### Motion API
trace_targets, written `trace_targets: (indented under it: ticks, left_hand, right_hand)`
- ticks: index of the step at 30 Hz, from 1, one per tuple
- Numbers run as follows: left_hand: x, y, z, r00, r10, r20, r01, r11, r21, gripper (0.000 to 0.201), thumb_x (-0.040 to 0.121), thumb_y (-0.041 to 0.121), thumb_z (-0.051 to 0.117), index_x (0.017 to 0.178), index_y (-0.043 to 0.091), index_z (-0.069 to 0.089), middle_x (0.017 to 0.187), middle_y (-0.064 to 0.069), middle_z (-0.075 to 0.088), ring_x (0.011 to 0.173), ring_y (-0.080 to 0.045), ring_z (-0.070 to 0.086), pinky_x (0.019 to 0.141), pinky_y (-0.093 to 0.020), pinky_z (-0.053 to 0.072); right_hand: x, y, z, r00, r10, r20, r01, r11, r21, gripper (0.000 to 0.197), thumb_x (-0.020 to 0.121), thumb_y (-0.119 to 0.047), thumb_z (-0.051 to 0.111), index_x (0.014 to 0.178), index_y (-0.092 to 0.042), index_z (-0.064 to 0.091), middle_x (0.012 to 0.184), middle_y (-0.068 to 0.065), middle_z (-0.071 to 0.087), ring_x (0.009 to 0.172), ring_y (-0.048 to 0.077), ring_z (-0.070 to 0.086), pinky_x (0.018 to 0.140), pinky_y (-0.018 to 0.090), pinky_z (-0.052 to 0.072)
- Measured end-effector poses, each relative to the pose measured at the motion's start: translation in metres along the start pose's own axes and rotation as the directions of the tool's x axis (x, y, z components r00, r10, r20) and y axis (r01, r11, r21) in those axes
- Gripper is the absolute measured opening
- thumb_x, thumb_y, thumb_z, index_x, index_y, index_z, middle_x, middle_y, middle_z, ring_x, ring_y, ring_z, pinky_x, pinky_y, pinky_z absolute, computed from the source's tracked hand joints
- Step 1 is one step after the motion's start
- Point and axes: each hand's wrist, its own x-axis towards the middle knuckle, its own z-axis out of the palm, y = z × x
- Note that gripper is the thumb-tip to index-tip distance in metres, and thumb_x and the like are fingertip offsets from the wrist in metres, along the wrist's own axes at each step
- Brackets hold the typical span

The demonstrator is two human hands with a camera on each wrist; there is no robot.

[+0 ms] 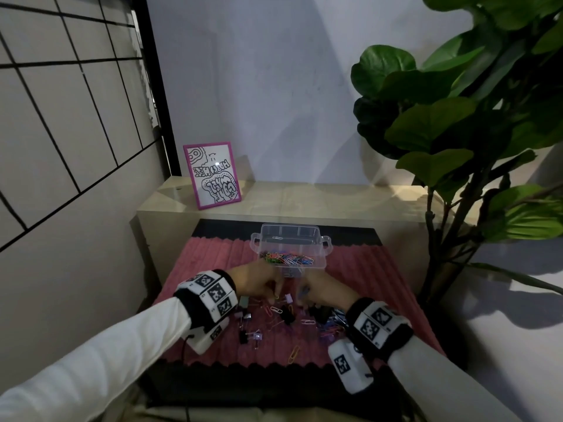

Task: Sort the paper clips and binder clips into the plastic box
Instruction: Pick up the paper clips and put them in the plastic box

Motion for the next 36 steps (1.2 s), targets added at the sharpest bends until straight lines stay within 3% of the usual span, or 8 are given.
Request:
trace_targets:
  ticks: [4, 8, 10, 17, 22, 26, 31, 36]
  left_hand:
    - [-0.008, 0.006, 0.011, 0.987, 0.033, 0.154, -0.040, 0.998, 0.043, 0.013, 0.075, 0.002, 0.067, 0.087, -0.003, 0.068, 0.104, -0.017, 0.065, 0.095, -0.028, 0.060, 0.069, -0.018, 0.039]
    - [-0.008, 0.010, 0.016, 0.981, 0.004, 0.192, -0.038, 0.984, 0.173, 0.015, 0.077, 0.006, 0.065, 0.092, 0.002, 0.066, 0.109, -0.013, 0.063, 0.102, -0.028, 0.058, 0.082, -0.035, 0.046]
    - [-0.008, 0.013, 0.012, 0.975, -0.002, 0.223, -0.038, 0.984, 0.174, 0.019, 0.078, 0.006, 0.065, 0.095, 0.001, 0.065, 0.109, -0.015, 0.065, 0.101, -0.027, 0.058, 0.082, -0.031, 0.043]
    - [-0.029, -0.004, -0.017, 0.995, -0.081, 0.061, 0.092, 0.972, -0.216, 0.016, 0.078, 0.013, 0.069, 0.092, 0.005, 0.067, 0.076, 0.007, 0.066, 0.060, 0.009, 0.057, 0.064, -0.005, 0.043]
    - [-0.005, -0.016, -0.059, 0.965, -0.161, -0.206, 0.130, 0.979, -0.154, 0.010, 0.081, 0.009, 0.064, 0.091, 0.005, 0.065, 0.086, -0.003, 0.069, 0.069, -0.006, 0.060, 0.060, -0.002, 0.041]
    - [0.017, -0.024, -0.064, 0.959, -0.224, -0.173, 0.211, 0.973, -0.090, 0.015, 0.082, 0.001, 0.061, 0.096, 0.000, 0.066, 0.099, -0.019, 0.069, 0.078, -0.017, 0.060, 0.064, -0.020, 0.045]
    - [0.015, -0.026, -0.059, 0.971, -0.185, -0.154, 0.180, 0.983, -0.046, 0.027, 0.079, -0.007, 0.054, 0.097, 0.006, 0.070, 0.100, -0.010, 0.072, 0.084, -0.012, 0.064, 0.066, -0.008, 0.045]
    - [-0.005, -0.040, -0.057, 0.943, -0.237, -0.234, 0.237, 0.971, -0.028, 0.030, 0.081, -0.001, 0.053, 0.104, 0.011, 0.068, 0.106, -0.006, 0.072, 0.099, -0.016, 0.066, 0.093, -0.031, 0.049]
  right_hand:
    - [0.013, -0.011, 0.014, 0.994, 0.086, -0.066, -0.095, 0.984, -0.151, 0.035, 0.079, -0.014, 0.069, 0.053, -0.010, 0.047, 0.058, 0.008, 0.051, 0.053, 0.015, 0.046, 0.047, 0.022, 0.033]
    - [0.017, -0.021, 0.023, 0.986, 0.120, -0.119, -0.146, 0.958, -0.245, 0.023, 0.078, -0.013, 0.068, 0.093, 0.003, 0.059, 0.096, 0.020, 0.057, 0.093, 0.028, 0.057, 0.066, 0.030, 0.040]
    - [0.014, -0.022, 0.019, 0.991, 0.124, -0.056, -0.133, 0.961, -0.240, 0.026, 0.080, -0.010, 0.065, 0.099, 0.007, 0.060, 0.084, 0.016, 0.054, 0.079, 0.025, 0.054, 0.058, 0.028, 0.037]
    - [-0.002, 0.009, -0.013, 0.999, 0.051, 0.001, -0.049, 0.958, 0.284, 0.015, 0.082, -0.012, 0.067, 0.073, 0.000, 0.066, 0.064, 0.003, 0.061, 0.051, 0.007, 0.051, 0.050, 0.017, 0.040]
    - [-0.006, 0.017, -0.028, 0.999, 0.010, -0.045, 0.018, 0.809, 0.587, 0.011, 0.085, -0.007, 0.063, 0.074, -0.006, 0.063, 0.065, 0.002, 0.066, 0.055, 0.007, 0.059, 0.052, 0.016, 0.048]
    - [-0.001, 0.017, -0.030, 0.999, 0.045, -0.014, -0.025, 0.754, 0.657, 0.017, 0.089, 0.002, 0.053, 0.075, -0.001, 0.060, 0.066, 0.009, 0.063, 0.050, 0.010, 0.057, 0.051, 0.017, 0.048]
    - [0.022, 0.011, -0.058, 0.981, 0.086, -0.174, 0.016, 0.858, 0.514, 0.023, 0.093, 0.002, 0.044, 0.088, 0.014, 0.062, 0.073, 0.014, 0.062, 0.062, 0.017, 0.059, 0.055, 0.019, 0.048]
    - [0.055, -0.013, -0.069, 0.981, -0.006, -0.192, 0.030, 0.992, 0.125, 0.024, 0.091, -0.003, 0.044, 0.091, 0.005, 0.066, 0.093, 0.019, 0.068, 0.082, 0.025, 0.061, 0.072, 0.033, 0.050]
